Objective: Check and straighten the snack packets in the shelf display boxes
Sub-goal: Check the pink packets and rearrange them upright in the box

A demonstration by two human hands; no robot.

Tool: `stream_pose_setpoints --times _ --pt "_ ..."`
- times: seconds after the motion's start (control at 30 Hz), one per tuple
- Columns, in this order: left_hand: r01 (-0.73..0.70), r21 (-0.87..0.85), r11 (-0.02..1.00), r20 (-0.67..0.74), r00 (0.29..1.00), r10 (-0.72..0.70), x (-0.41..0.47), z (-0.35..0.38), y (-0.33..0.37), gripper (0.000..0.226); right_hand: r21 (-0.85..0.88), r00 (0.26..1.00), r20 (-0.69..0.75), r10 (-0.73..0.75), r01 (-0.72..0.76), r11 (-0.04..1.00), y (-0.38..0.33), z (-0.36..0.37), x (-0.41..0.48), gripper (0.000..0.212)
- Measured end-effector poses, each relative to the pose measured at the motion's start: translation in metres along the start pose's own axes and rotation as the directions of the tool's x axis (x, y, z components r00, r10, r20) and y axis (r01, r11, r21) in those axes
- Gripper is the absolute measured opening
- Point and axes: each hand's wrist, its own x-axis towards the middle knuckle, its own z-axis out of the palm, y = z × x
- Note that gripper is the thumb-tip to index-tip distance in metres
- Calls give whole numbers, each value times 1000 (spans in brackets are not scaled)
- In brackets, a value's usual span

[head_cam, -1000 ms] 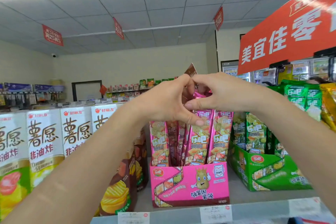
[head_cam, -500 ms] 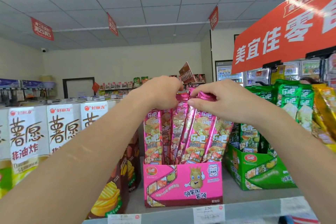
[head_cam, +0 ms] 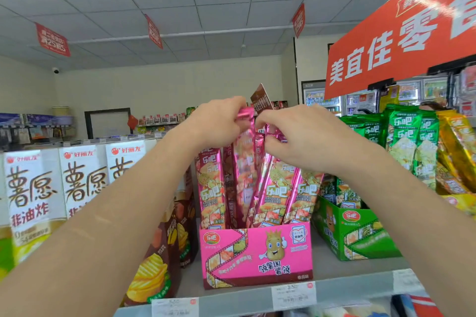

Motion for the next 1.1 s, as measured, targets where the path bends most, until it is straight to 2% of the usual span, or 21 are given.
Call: stream_pose_setpoints --times 0.1,0.17,0.27,0.4,0.53,0.67,0.73,0.87,0.93,1.03,1.1 --pt "12 -83 996 -312 949 -37 -1 -5 5 20 -24 999 42 24 -23 999 4 1 -2 33" --pt "-45 -174 984 -507 861 -50 -4 -12 10 24 -47 998 50 33 -31 998 5 1 -4 36" --pt "-204 -314 927 -674 736 -66 -16 -20 18 25 -63 996 82 43 -38 997 1 -2 -6 46" --pt "-271 -320 908 -801 590 -106 -32 -32 21 21 -40 993 102 58 -54 998 -4 -7 -7 58" --pt "-271 -260 927 -869 484 -102 -46 -43 19 22 10 995 87 56 -57 998 -6 -13 -5 61" --pt "-316 -197 928 -933 351 -79 -58 -55 21 21 275 996 15 89 -90 957 -6 -20 -6 61" --pt "-365 -184 913 -947 314 -65 -61 -63 23 19 396 994 -40 100 -76 915 -8 -23 -7 57" --pt "-496 -229 837 -956 277 -98 -66 -77 33 11 639 993 -95 64 12 769 -24 -33 -13 57" --pt "-546 -287 787 -949 273 -157 -67 -80 39 10 743 995 -98 4 71 666 -32 -37 -18 49" --pt "-607 -460 648 -885 371 -281 -71 -80 44 9 944 998 -37 -57 53 325 -41 -39 -33 37" --pt "-619 -582 528 -813 461 -355 -76 -78 47 10 998 982 46 -181 -37 54 -47 -37 -48 40"
